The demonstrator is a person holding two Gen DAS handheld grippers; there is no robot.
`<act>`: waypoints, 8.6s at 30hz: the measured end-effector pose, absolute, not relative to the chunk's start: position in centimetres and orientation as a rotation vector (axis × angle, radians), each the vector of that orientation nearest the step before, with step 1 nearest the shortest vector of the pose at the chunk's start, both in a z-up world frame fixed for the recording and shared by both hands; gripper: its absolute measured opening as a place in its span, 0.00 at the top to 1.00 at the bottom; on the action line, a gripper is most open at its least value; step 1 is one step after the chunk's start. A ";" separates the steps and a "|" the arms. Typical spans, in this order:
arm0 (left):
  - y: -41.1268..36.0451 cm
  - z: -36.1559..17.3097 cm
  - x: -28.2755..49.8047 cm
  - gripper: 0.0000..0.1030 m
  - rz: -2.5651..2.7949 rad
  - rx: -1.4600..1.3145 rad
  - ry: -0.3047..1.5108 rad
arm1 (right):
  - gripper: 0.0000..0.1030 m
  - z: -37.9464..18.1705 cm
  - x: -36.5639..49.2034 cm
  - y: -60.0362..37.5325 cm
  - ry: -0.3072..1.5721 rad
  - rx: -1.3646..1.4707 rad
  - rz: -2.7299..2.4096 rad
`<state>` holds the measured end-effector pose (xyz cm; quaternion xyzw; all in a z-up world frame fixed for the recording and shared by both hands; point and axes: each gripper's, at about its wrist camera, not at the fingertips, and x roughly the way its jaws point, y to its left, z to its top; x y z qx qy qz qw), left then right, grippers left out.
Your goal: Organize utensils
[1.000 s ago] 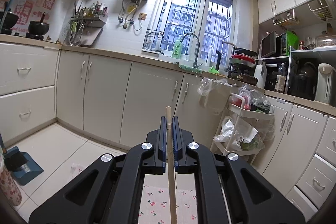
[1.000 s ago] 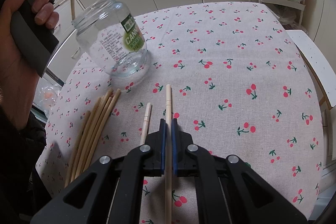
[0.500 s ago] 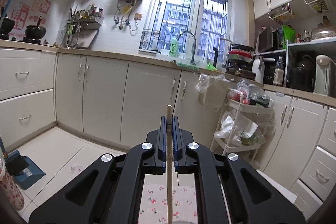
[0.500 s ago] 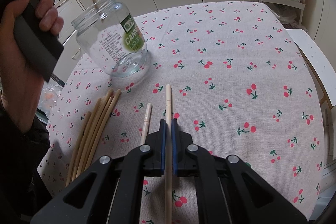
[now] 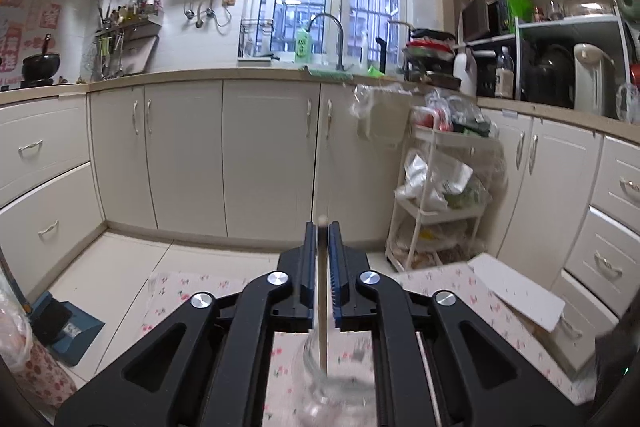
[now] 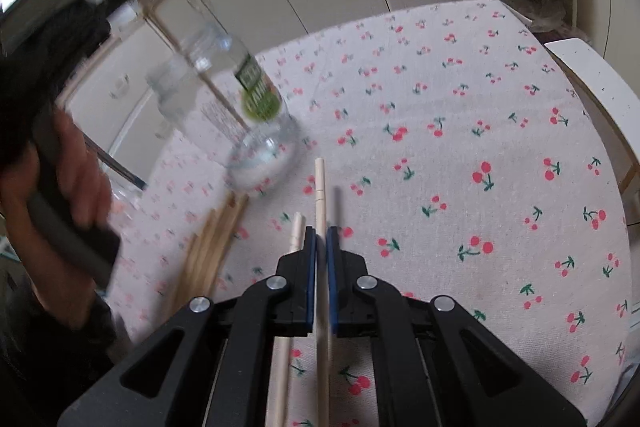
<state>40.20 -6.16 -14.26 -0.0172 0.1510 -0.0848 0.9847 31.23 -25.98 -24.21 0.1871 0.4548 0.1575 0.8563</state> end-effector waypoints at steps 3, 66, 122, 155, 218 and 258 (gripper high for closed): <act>-5.1 -14.2 38.3 0.70 -0.162 -0.045 0.306 | 0.94 -22.3 30.9 -26.4 0.868 0.444 0.357; -2.2 -27.3 33.4 0.66 -0.180 0.041 0.960 | 0.94 -25.1 30.7 -20.0 0.992 0.038 0.285; -0.2 -21.8 52.2 0.71 -0.163 -0.062 0.937 | 0.94 -14.9 30.6 -28.4 0.486 0.534 0.296; 3.1 -19.6 53.1 0.96 -0.353 -0.096 0.953 | 0.94 -18.1 31.7 -28.6 0.570 0.591 0.289; -1.3 -14.0 43.5 0.95 -0.177 -0.301 0.182 | 0.94 -11.8 41.8 -25.5 0.099 0.716 0.190; 3.1 -24.1 33.0 0.48 -0.212 -0.224 0.953 | 0.70 -23.5 29.5 -16.2 0.932 0.221 0.316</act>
